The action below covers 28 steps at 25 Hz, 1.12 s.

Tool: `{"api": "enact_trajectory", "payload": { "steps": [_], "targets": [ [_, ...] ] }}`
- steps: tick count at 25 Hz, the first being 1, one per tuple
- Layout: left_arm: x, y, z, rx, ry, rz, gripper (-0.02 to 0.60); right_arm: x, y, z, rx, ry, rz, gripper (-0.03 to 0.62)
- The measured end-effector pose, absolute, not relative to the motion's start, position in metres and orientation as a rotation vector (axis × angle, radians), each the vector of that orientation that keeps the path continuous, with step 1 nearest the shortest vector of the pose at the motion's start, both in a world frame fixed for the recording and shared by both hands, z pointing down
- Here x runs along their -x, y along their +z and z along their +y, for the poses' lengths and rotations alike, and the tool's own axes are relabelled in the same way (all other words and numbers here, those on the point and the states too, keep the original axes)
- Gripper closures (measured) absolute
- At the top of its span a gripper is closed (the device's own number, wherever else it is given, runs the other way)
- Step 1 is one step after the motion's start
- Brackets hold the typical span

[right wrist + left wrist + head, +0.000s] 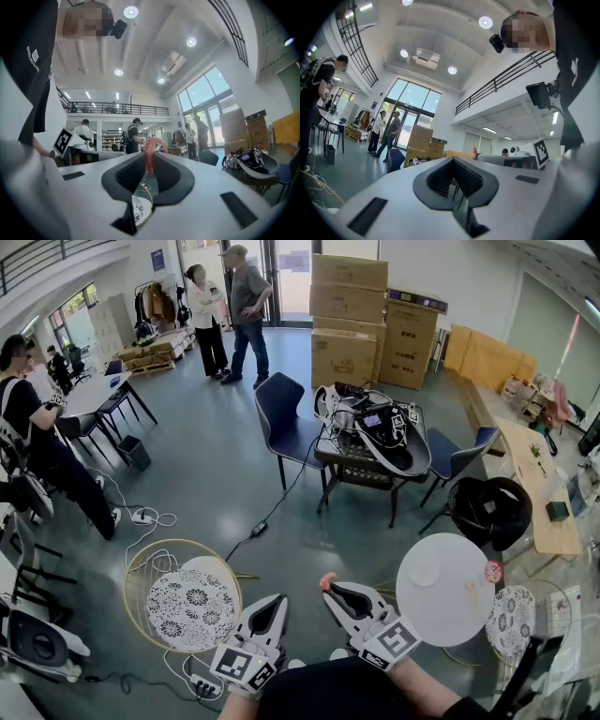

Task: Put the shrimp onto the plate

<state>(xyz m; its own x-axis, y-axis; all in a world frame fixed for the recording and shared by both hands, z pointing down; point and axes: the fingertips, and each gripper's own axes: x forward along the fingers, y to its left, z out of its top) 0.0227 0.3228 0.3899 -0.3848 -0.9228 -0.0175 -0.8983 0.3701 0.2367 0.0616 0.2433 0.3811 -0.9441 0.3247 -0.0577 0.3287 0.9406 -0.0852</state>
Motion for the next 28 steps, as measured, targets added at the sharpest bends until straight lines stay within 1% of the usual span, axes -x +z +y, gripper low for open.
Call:
{"api": "enact_trajectory", "payload": {
  "steps": [8,15,28],
  "targets": [
    [-0.028,0.383,0.296,-1.738,-0.258,-2.508,0.575,-0.067,0.385,0.22,-0.475,-0.148,3.044,0.536],
    [-0.038,0.393,0.275,-1.741,-0.224,-2.47,0.575,-0.077,0.387,0.2,-0.465,-0.226,3.038,0.536],
    [-0.058,0.405,0.225,-1.696,-0.166,-2.471,0.575,-0.103,0.4,0.139,-0.417,-0.268,3.043,0.536]
  ]
}}
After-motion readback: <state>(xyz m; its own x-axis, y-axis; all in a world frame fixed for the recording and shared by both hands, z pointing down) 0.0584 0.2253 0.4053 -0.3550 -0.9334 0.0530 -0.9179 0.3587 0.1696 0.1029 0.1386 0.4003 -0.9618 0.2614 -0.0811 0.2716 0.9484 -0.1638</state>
